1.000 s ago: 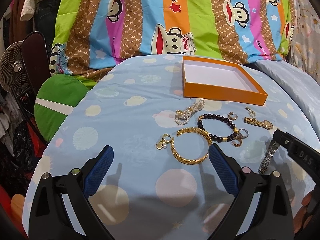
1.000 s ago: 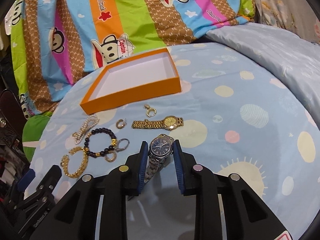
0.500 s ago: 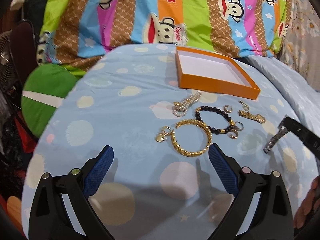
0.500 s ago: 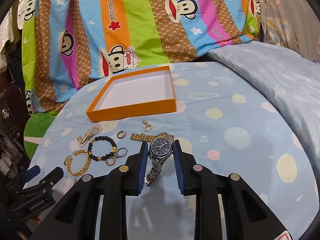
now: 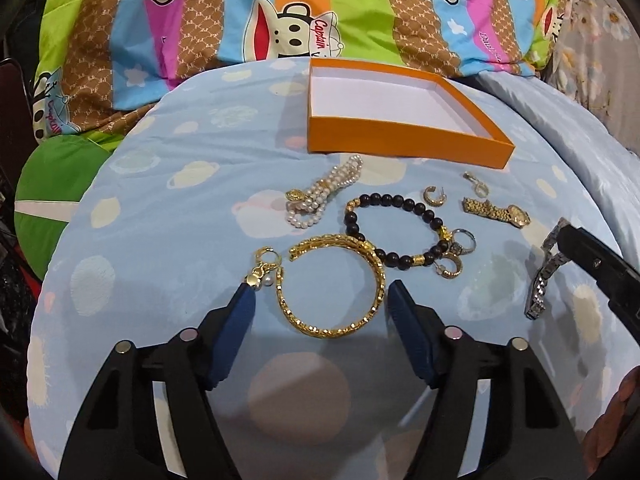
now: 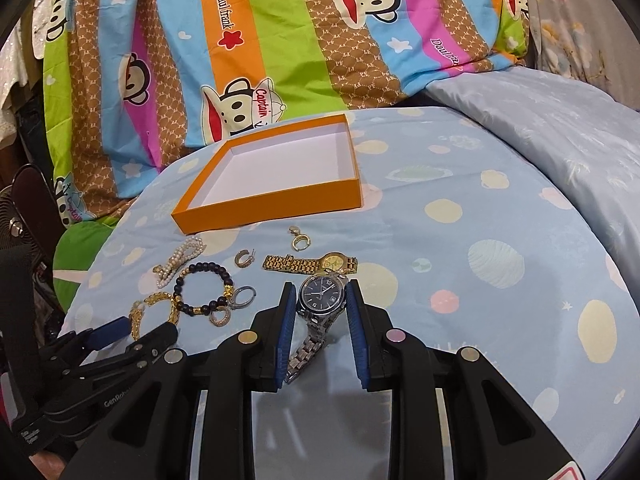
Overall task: Organize jewelry
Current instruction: 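Grasp the gold twisted bangle with the left tool while the right tool holds the silver watch, then place the bangle in the orange box with the left tool while the right tool places the silver watch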
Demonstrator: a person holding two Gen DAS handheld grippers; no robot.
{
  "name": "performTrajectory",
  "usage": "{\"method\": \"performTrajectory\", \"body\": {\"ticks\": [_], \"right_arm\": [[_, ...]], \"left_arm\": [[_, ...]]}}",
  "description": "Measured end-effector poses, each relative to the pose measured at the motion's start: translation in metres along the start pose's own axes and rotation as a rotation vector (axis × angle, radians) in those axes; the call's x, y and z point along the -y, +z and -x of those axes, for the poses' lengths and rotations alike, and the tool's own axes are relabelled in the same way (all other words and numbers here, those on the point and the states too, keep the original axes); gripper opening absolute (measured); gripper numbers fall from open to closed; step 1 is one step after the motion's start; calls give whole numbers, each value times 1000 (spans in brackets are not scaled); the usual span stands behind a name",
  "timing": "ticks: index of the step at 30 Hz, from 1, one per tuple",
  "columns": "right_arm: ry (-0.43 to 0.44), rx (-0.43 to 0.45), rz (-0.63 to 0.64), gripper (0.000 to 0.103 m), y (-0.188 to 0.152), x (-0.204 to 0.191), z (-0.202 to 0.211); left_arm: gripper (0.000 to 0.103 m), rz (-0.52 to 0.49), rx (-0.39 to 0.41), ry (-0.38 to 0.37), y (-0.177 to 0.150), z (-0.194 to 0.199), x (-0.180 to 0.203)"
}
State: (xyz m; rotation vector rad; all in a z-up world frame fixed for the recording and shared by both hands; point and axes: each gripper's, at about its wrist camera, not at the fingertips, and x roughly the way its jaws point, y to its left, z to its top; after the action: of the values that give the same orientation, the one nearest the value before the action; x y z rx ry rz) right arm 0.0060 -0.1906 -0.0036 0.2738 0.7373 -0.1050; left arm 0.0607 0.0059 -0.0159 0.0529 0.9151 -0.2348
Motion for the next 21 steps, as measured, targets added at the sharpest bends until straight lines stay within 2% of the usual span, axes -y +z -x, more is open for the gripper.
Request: {"method": "performTrajectory", "body": {"ticks": [3,8,14,17,21], "right_arm": [[4,-6,-5,24,-2,0,-3],[8,-6,-3,24,-1,0,-3],[45,5,0,24,6,0,8],[83,8,19,24,20,-3,14],[122,23,77,24,59,-11,16]], "left_arm": [[53,3,11,-11,-1,2,-1],[53,14,41,-55,-1,11,-2],[53,24,114,-98,3,45,-8],[53,18,151,-119,17,65,-13],[53,-22,197,-121,49,77,-13]]}}
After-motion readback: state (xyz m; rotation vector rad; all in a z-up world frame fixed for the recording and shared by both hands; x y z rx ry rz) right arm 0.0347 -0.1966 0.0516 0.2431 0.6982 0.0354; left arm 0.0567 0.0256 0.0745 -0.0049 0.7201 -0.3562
